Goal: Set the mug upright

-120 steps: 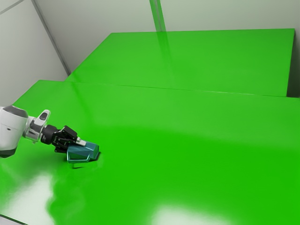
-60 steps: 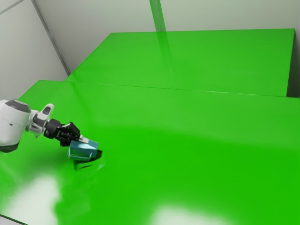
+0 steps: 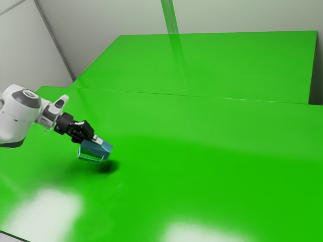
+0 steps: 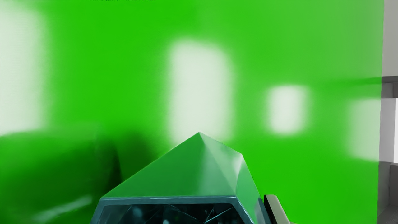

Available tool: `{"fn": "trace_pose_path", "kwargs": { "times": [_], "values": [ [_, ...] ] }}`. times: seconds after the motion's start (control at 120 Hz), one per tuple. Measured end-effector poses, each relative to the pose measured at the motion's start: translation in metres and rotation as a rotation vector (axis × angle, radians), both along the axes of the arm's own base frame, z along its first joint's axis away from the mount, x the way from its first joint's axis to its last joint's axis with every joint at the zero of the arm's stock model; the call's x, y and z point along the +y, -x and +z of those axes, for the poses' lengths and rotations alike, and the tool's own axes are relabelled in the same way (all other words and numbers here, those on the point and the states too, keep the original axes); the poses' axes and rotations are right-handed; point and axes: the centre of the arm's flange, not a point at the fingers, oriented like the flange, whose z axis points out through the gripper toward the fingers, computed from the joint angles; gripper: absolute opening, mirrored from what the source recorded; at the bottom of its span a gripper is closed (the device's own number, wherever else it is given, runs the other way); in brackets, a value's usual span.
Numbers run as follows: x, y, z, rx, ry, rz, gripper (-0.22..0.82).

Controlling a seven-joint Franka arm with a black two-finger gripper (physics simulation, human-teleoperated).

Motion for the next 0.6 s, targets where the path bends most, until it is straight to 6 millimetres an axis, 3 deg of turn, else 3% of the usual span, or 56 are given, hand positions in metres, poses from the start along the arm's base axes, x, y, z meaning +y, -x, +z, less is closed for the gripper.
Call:
{"fn": "trace_pose_path", "kwargs": {
  "times": [0.317,0.6],
  "values": [
    [-0.043,-0.034,0.032,0.014,-0.296,-0.203,-0.17],
    [-0.076,-0.045,0.045,0.034,-0.517,-0.256,-0.18]
  ]
}}
